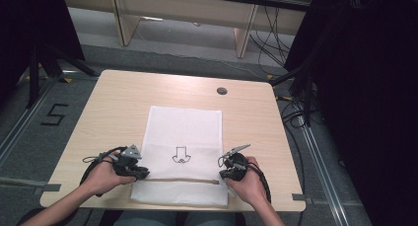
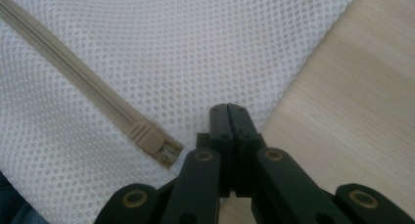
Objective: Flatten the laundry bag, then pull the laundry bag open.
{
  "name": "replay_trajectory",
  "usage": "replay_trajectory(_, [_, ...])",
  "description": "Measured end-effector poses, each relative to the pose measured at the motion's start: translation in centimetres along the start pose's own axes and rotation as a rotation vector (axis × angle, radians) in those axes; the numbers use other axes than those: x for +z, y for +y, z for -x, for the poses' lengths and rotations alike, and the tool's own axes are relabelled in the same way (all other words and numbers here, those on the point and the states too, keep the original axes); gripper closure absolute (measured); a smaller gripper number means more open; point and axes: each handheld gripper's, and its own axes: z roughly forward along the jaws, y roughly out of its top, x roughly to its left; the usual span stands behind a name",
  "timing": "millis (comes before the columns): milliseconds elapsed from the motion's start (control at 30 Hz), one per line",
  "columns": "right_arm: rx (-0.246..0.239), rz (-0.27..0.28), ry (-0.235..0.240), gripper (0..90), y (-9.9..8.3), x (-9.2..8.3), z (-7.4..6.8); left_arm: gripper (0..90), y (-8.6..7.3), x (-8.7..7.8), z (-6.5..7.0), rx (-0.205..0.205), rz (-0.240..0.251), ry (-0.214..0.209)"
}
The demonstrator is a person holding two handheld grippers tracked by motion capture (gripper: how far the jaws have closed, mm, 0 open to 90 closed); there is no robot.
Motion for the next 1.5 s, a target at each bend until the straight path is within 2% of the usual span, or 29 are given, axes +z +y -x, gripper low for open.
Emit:
replay_trajectory(67, [-0.012,-0.001,0.005,90.0,0.0,0.3,0.1,78.9,0.0,0.0,0.0,-0.013,0.002,-0.004])
replay_trajectory(100, [-0.002,-0.008,0.0,90.0,0.0,0.4,0.1,78.4,-0.1,0.1,0.2,-0.043,0.025,-0.007])
replay_trajectory(133, [-0.036,0.002,0.005,90.0,0.0,0.6,0.3,77.8,-0.1,-0.2,-0.2,0.0,-0.013,-0.006])
replay_trajectory(233, [-0.006,-0.01,-0.001,89.9,0.0,0.8,0.0,76.7,-0.1,0.0,0.0,-0.055,0.034,-0.01])
replay_trajectory(267, [-0.009,-0.009,-0.005,88.9,0.0,0.8,0.0,75.8,-0.1,-0.2,-0.4,-0.007,-0.009,-0.007])
replay_trajectory(367, [-0.014,0.02,0.002,82.2,-0.1,0.6,0.0,74.2,0.0,-0.2,-0.1,-0.067,0.072,0.013])
replay_trajectory(400, [-0.016,0.037,-0.009,80.7,-0.1,0.4,0.0,73.9,0.1,-0.4,-0.1,-0.058,0.087,0.014])
replay_trajectory(433, [-0.022,0.054,-0.016,79.3,-0.2,0.3,0.1,73.6,0.2,-0.4,-0.1,-0.081,0.11,0.012])
replay_trajectory(467, [-0.002,0.056,-0.015,78.0,-0.3,0.0,0.0,73.1,0.2,-0.5,-0.2,-0.073,0.119,0.024])
replay_trajectory(500, [-0.013,0.083,-0.02,75.8,-0.3,-0.1,0.2,72.4,0.3,-0.6,-0.2,-0.054,0.134,0.02])
replay_trajectory(533, [-0.001,0.087,-0.018,73.6,-0.5,-0.3,0.2,71.7,0.3,-0.7,-0.2,-0.064,0.15,0.018])
replay_trajectory(633, [0.022,0.11,-0.008,73.0,-0.8,-0.6,0.4,69.6,0.3,-0.8,-0.2,-0.048,0.175,0.023])
replay_trajectory(733, [0.021,0.137,-0.012,72.3,-0.9,-0.9,0.7,66.5,0.3,-0.6,0.1,-0.062,0.203,0.018])
replay_trajectory(800, [0.044,0.137,-0.008,71.3,-1.0,-1.3,0.7,63.8,0.3,-0.6,0.2,-0.035,0.203,0.019])
replay_trajectory(867, [0.038,0.133,-0.007,71.0,-1.2,-1.5,0.8,60.5,0.5,-0.6,0.3,-0.018,0.217,0.017])
replay_trajectory(933, [0.067,0.134,0.005,72.0,-1.4,-1.7,0.7,58.9,0.7,-0.5,0.5,-0.019,0.254,0.008])
replay_trajectory(967, [0.05,0.14,0.0,73.3,-1.4,-1.7,0.8,58.0,0.8,-0.5,0.5,-0.003,0.262,0.009])
replay_trajectory(1000, [0.027,0.146,-0.025,75.9,-1.5,-1.6,0.9,57.4,0.8,-0.4,0.5,-0.01,0.262,0.007])
replay_trajectory(1033, [0.036,0.145,0.005,79.2,-1.5,-1.7,0.6,56.7,0.8,-0.4,0.6,-0.017,0.248,0.014])
replay_trajectory(1067, [0.048,0.101,0.008,83.7,-1.5,-2.0,0.3,56.2,0.9,-0.3,0.6,0.004,0.257,0.008])
replay_trajectory(1100, [-0.001,0.097,-0.01,87.9,-1.6,-2.0,0.4,55.5,0.9,-0.2,0.6,0.003,0.255,0.006])
replay_trajectory(1133, [0.025,0.063,-0.003,90.0,-1.6,-2.2,0.0,54.8,0.9,-0.1,0.7,-0.015,0.255,-0.002])
replay_trajectory(1200, [0.004,0.051,0.001,90.0,-1.6,-2.2,-0.1,53.6,1.0,-0.2,0.7,-0.012,0.262,0.001])
replay_trajectory(1233, [0.027,0.023,-0.006,90.0,-1.6,-2.3,-0.3,53.0,1.0,-0.2,0.7,-0.013,0.274,-0.013])
replay_trajectory(1300, [0.022,0.011,0.008,90.0,-1.7,-2.2,-0.6,52.1,1.0,-0.1,0.9,-0.019,0.282,-0.04])
replay_trajectory(1333, [0.023,0.002,0.014,90.0,-1.7,-2.2,-0.7,51.6,1.0,-0.1,1.0,-0.007,0.283,-0.046])
replay_trajectory(1433, [0.061,-0.03,0.009,90.0,-1.6,-2.4,-1.1,49.0,1.0,0.0,1.3,-0.01,0.29,-0.056])
replay_trajectory(1467, [0.051,-0.023,0.018,90.0,-1.6,-2.3,-1.1,47.1,1.1,-0.1,1.2,0.008,0.293,-0.055])
replay_trajectory(1500, [0.055,-0.023,0.018,90.0,-1.5,-2.2,-1.2,45.8,1.2,0.0,1.2,0.006,0.304,-0.052])
